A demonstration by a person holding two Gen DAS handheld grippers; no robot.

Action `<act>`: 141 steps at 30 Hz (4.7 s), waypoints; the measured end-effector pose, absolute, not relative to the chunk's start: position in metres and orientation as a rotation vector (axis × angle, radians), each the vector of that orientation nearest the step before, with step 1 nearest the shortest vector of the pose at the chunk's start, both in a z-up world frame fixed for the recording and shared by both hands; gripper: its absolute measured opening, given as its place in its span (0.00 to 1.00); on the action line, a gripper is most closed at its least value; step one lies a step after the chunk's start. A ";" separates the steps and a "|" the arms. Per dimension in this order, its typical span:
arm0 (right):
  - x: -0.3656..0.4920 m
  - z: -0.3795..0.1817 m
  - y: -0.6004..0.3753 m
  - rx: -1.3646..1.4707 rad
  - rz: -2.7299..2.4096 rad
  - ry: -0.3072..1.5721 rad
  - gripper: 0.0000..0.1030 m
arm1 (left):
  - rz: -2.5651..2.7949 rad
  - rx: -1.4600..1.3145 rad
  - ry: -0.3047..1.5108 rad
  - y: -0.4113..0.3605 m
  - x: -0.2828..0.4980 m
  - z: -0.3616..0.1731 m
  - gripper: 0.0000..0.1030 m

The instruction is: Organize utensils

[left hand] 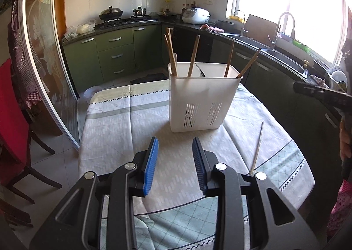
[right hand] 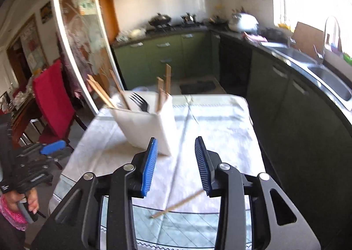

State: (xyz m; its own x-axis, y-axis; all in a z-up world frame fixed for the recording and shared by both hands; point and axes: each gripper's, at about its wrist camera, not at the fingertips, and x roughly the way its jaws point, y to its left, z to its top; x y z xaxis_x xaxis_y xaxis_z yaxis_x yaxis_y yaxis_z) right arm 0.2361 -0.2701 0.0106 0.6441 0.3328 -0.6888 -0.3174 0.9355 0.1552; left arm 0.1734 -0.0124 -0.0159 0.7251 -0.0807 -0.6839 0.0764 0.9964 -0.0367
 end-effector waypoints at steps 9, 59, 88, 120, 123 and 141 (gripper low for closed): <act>0.321 -0.130 -0.303 0.059 0.137 1.182 0.34 | -0.159 0.055 0.726 -0.036 0.161 -0.013 0.30; 0.192 0.037 -0.269 0.091 0.362 0.666 0.06 | -0.163 -0.003 0.813 -0.002 0.159 -0.033 0.30; 0.330 0.109 -0.180 0.064 0.406 0.649 0.06 | -0.115 -0.024 0.788 0.006 0.143 -0.032 0.30; 0.034 -0.049 -0.290 0.046 0.333 0.388 0.95 | -0.033 -0.106 0.652 -0.041 0.070 -0.058 0.87; 0.023 -0.047 -0.291 0.041 0.334 0.375 0.95 | -0.010 -0.079 0.600 -0.044 0.054 -0.051 0.92; -0.025 -0.014 -0.277 -0.010 0.321 0.269 0.96 | 0.097 -0.058 0.555 -0.019 -0.017 -0.042 0.93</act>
